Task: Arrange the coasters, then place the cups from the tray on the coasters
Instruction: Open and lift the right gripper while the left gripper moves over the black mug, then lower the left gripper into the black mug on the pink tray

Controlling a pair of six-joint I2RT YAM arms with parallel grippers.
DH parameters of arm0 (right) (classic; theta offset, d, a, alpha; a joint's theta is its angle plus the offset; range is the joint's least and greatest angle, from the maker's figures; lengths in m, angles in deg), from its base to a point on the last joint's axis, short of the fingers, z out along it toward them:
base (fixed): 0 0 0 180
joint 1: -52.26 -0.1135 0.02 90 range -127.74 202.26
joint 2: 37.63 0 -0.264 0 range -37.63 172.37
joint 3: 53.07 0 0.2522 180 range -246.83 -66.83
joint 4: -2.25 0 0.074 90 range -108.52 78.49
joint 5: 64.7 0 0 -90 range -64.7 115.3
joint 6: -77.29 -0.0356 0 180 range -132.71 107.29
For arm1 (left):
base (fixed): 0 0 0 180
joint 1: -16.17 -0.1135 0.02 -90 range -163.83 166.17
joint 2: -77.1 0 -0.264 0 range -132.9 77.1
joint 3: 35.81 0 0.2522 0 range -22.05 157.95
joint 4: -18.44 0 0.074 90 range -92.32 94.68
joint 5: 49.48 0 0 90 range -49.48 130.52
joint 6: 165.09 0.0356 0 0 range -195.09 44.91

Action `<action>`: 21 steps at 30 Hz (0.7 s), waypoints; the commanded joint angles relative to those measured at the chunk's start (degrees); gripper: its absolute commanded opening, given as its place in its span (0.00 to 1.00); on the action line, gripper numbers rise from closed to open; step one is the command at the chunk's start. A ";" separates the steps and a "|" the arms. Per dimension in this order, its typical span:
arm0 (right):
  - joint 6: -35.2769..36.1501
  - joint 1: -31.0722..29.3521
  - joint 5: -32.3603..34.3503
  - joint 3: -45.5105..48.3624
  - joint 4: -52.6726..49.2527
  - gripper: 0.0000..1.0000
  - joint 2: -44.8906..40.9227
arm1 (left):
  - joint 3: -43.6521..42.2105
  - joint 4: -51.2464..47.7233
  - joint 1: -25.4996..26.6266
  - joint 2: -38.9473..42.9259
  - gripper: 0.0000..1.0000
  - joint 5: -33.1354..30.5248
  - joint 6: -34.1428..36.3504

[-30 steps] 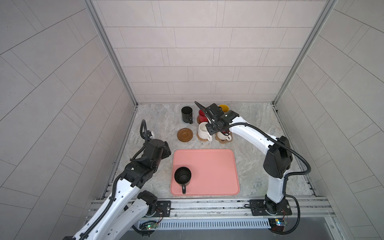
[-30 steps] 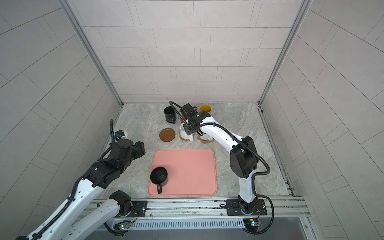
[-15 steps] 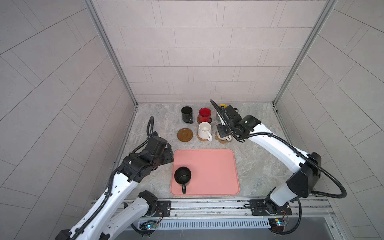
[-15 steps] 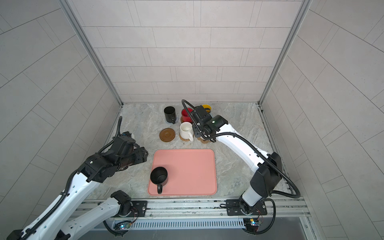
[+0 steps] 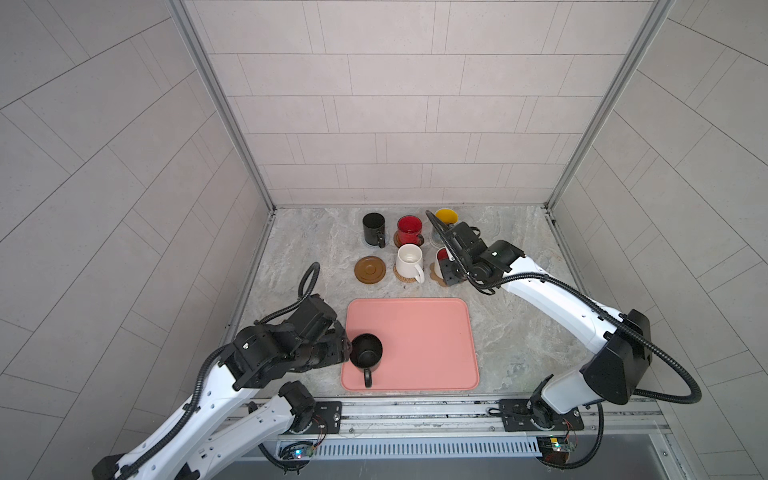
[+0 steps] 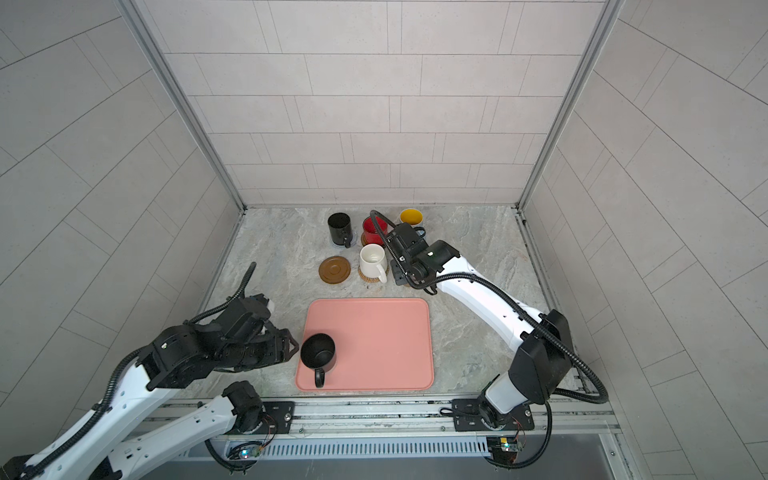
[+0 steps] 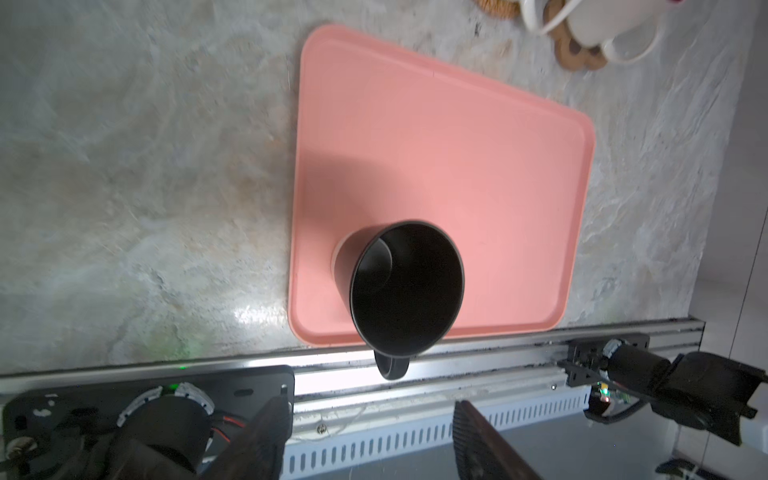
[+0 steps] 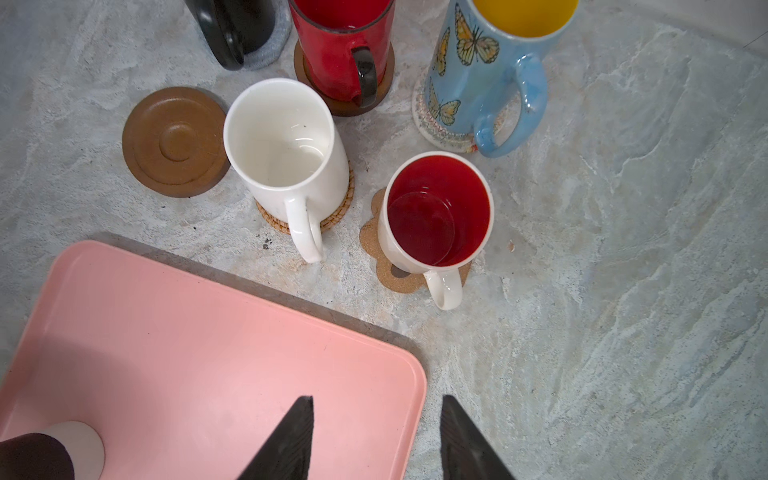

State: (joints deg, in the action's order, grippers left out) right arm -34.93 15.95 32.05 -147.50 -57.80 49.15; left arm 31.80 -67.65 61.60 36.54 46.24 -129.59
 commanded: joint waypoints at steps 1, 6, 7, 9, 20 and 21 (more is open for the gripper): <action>-0.96 0.01 0.81 -0.10 0.93 0.52 -1.62 | -1.88 0.69 3.00 -1.10 0.69 2.43 -5.71; -1.02 -0.05 0.86 0.13 1.01 0.52 -2.16 | -3.34 5.56 10.70 -6.06 0.69 1.94 -9.12; -1.07 0.01 0.96 0.32 1.06 0.52 -2.51 | -4.21 7.24 12.54 -6.65 0.69 1.80 -10.40; -1.33 0.01 1.05 0.76 1.09 0.52 -3.41 | -6.61 10.55 16.95 -7.55 0.69 0.86 -13.78; -2.09 0.04 2.21 3.31 1.55 0.52 -8.14 | -11.40 15.65 25.01 -14.74 0.67 -3.61 -19.80; -1.88 0.05 2.53 3.47 1.52 0.52 -8.38 | -10.95 15.86 25.17 -16.12 0.66 -4.44 -19.11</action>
State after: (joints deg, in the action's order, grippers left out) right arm -36.37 15.95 32.90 -144.90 -56.20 42.62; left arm 19.62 -52.55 86.32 22.42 45.49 -147.43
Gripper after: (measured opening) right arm 0.516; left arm 0.668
